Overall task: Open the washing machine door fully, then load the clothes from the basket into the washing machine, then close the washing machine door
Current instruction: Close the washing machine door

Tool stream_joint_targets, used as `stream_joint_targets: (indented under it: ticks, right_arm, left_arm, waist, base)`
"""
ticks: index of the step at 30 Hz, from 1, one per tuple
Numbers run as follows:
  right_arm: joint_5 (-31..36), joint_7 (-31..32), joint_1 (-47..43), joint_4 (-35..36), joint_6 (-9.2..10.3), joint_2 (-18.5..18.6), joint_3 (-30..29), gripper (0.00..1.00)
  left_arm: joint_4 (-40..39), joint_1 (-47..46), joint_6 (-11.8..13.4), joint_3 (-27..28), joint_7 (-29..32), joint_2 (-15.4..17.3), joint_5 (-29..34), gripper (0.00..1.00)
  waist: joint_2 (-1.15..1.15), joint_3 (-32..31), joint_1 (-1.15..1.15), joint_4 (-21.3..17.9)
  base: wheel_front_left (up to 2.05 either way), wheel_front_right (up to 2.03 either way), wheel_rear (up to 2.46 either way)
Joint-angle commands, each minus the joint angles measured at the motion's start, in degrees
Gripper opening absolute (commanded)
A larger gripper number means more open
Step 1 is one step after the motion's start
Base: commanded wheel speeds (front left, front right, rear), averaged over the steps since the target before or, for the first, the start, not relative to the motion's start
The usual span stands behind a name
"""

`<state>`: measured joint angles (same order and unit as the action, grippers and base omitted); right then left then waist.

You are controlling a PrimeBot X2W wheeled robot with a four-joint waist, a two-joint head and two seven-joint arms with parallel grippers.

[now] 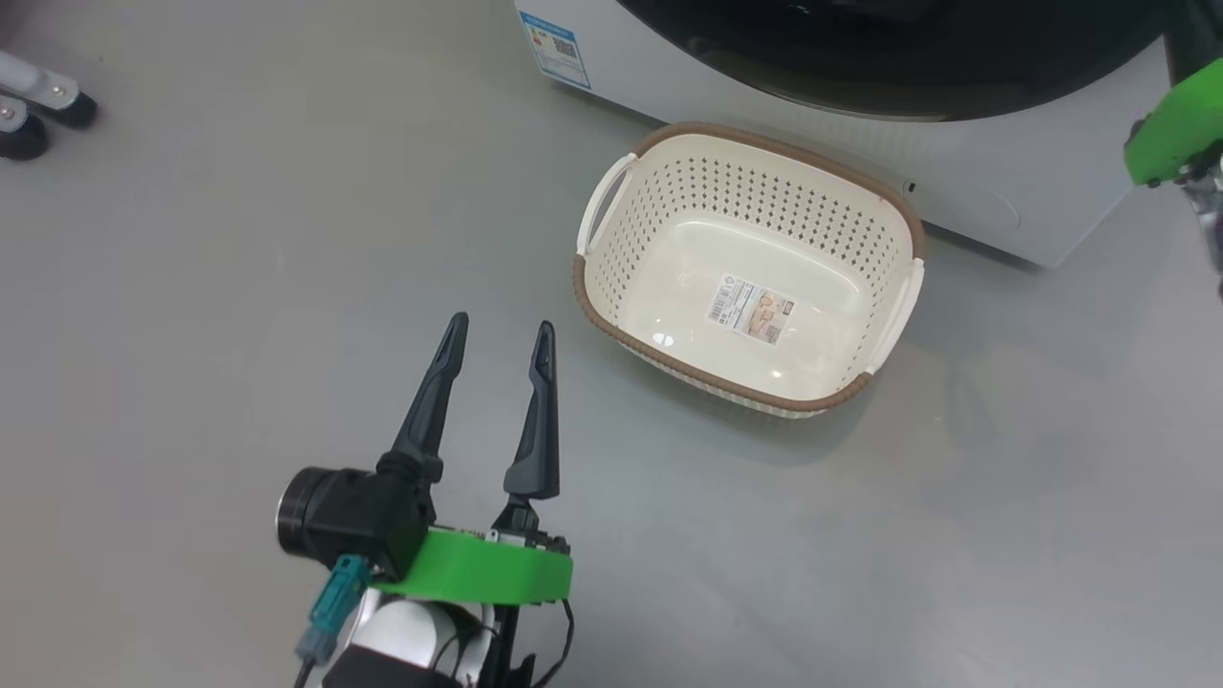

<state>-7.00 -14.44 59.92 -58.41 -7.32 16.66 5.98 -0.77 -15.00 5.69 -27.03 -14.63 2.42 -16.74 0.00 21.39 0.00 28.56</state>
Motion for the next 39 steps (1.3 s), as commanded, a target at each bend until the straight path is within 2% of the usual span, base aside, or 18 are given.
stream_joint_targets:
  ticks: [1, 10, 17, 23, 24, 25, 26, 27, 39]
  right_arm:
    - [-0.63, -0.56, -0.72, 3.20, -0.17, -1.43, 1.21, 0.00]
    - [-3.38, -0.56, -8.71, 12.75, -0.17, -4.03, 4.43, 0.00]
    - [-5.28, -0.56, -20.57, 23.66, -0.17, -5.85, 6.48, 0.00]
    - [-5.56, -0.56, -31.40, 33.04, -0.17, -6.85, 4.81, 0.00]
    - [-5.11, -0.56, -33.04, 34.44, -0.17, -7.03, 4.19, 0.34]
    - [-4.74, -0.56, -34.59, 35.75, -0.17, -7.42, 3.51, 0.62]
    - [-4.43, -0.56, -36.04, 37.09, -0.17, -7.95, 2.74, 0.86]
    - [-4.08, -0.56, -37.47, 38.09, -0.17, -8.40, 2.26, 0.99]
    - [-0.92, -0.35, -49.23, 48.66, -0.17, -12.84, -1.00, 1.00]
  left_arm:
    - [-1.44, -1.09, 0.22, 2.24, -0.37, 0.46, 0.04, 1.00]
    - [-0.22, -0.40, -0.39, 3.75, -0.37, 0.46, 1.34, 1.00]
    - [2.18, 0.28, -1.41, 5.46, -0.37, 0.46, 1.95, 1.00]
    - [4.45, 1.16, -2.59, 7.13, -0.37, 0.55, 2.86, 1.00]
    - [4.76, 1.30, -2.76, 7.40, -0.37, 0.62, 3.03, 1.00]
    - [4.99, 1.44, -2.95, 7.63, -0.37, 0.67, 3.16, 1.00]
    - [5.22, 1.59, -3.13, 7.79, -0.37, 0.74, 3.30, 1.00]
    - [5.47, 1.76, -3.30, 7.93, -0.37, 0.78, 3.38, 1.00]
    - [8.40, 3.67, -4.00, 9.36, -0.37, 1.52, 3.26, 1.00]
  waist:
    - [0.00, -0.61, 0.00, -0.62]
    - [0.00, -2.95, 0.00, -4.41]
    - [0.00, -6.01, 0.00, -9.60]
    - [0.00, -9.05, 0.00, -14.56]
    - [0.00, -9.50, 0.00, -15.34]
    - [0.00, -9.94, 0.00, -16.09]
    - [0.00, -10.34, 0.00, -16.81]
    - [0.00, -10.76, 0.00, -17.50]
    - [0.00, -14.92, 0.00, -25.39]
  base:
    - [0.00, 0.00, 0.00]
    - [0.00, 0.00, 0.00]
    - [0.00, 0.00, 0.00]
    - [0.00, 0.00, 0.00]
    - [0.00, 0.00, 0.00]
    - [0.00, 0.00, 0.00]
    - [0.00, 0.00, 0.00]
    - [0.00, 0.00, 0.00]
    - [0.00, 0.00, 0.00]
